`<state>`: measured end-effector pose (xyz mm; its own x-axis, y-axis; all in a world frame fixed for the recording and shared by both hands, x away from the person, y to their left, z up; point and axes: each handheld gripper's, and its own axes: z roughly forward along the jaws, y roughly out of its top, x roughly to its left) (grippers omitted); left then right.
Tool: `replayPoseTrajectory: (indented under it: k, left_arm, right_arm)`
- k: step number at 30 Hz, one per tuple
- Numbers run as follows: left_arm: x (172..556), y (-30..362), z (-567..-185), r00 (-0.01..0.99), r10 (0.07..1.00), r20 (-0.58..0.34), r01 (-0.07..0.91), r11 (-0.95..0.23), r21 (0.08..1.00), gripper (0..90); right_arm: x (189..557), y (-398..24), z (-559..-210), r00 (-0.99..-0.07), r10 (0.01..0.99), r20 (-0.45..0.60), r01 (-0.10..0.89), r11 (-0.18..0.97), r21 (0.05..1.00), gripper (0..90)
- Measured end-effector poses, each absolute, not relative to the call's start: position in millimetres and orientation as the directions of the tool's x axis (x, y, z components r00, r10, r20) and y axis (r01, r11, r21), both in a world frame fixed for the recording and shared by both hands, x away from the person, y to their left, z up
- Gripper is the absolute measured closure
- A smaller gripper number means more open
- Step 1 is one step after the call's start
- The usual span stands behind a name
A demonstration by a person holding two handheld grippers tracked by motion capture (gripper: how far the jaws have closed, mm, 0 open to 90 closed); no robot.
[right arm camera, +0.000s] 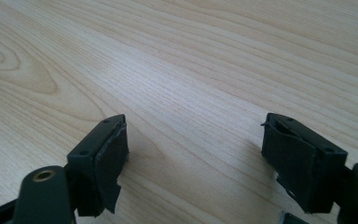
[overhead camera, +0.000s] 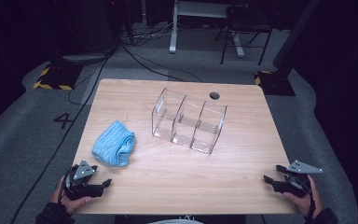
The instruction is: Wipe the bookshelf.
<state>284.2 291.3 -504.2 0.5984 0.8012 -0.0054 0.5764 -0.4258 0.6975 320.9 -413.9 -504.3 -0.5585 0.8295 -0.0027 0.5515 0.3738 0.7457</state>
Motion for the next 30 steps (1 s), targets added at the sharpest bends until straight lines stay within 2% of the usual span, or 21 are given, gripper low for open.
replayPoseTrajectory:
  k: [30]
  left_arm:
    - [284.8,290.8,-504.3,0.595,0.804,-0.009,0.58,-0.421,0.698,20.9]
  right_arm:
    - [323.3,-412.6,-504.3,-0.553,0.833,0.001,0.555,0.368,0.746,22.9]
